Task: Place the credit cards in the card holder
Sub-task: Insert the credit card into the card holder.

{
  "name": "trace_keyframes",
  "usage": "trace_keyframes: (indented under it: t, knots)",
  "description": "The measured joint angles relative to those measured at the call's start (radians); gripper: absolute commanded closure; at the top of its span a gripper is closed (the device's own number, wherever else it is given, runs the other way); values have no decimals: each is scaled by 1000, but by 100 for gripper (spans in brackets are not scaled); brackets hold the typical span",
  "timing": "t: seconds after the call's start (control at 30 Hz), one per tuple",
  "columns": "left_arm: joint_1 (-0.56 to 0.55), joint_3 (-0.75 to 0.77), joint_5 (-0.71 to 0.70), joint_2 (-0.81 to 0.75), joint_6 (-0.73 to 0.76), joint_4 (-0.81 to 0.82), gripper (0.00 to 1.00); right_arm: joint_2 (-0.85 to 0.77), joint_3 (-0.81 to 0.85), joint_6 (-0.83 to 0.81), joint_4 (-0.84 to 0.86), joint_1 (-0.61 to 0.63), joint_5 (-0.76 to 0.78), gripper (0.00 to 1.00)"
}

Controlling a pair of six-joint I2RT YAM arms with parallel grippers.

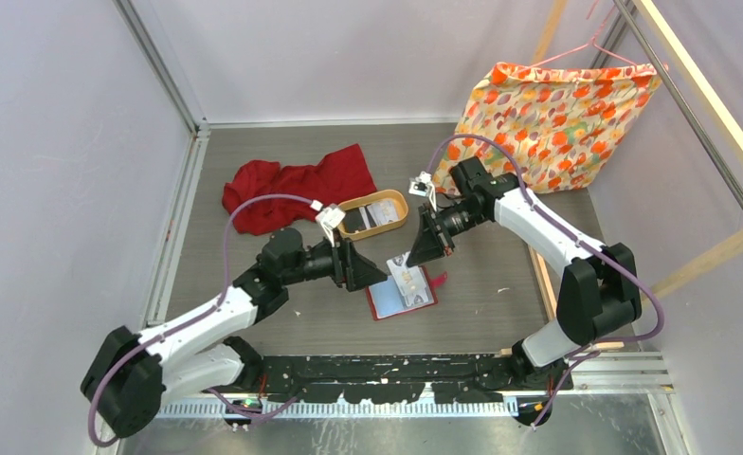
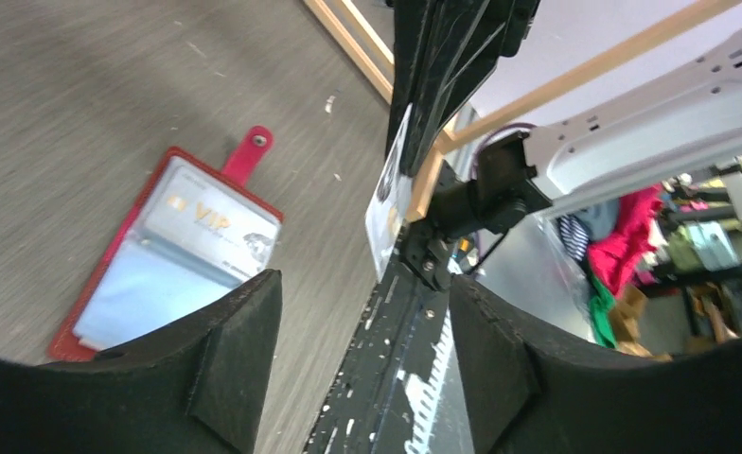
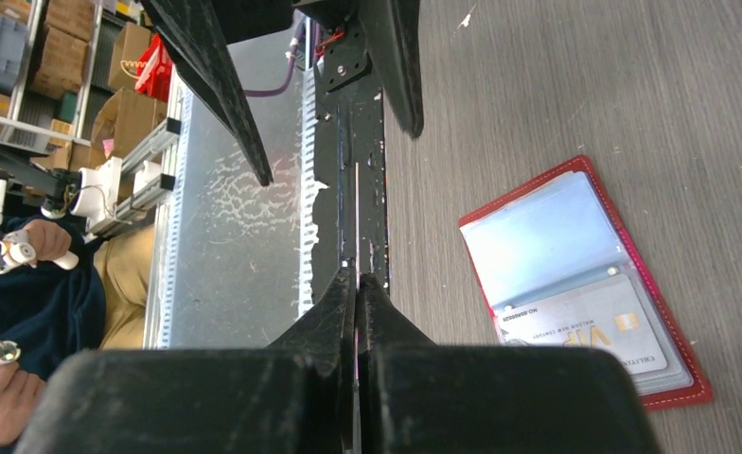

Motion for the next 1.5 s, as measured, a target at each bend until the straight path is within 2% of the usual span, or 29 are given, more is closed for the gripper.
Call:
trace_keyframes:
  t: [0.2, 0.3, 0.5, 0.67, 0.87, 1.07, 1.27, 1.5]
  knots:
    - [0, -103, -153, -218, 39, -95, 2, 1, -12, 13, 32, -21, 11, 99]
    - [0, -158, -216, -315, 35, -125, 0, -1, -50, 39, 77, -27, 26, 99]
    - [1, -248, -272, -398, -9, -124, 0, -8, -126, 57, 107, -39, 79, 99]
    - [1, -276, -273, -360, -48, -115, 3, 4, -125, -6, 37, -41, 115, 99]
    - [1, -291, -272, -306, -96, -53, 6, 99, -79, -118, -110, -41, 196, 99]
    - [-8, -322, -274, -272, -140, -14, 8, 130, -62, -136, -158, -41, 256, 99]
    - [-97, -345, -358, -245, -151, 25, 14, 130, -99, 22, -28, -41, 310, 99]
    - [-197, -357, -517, -156, -176, 84, 28, 85, -240, 353, 287, -47, 336, 99]
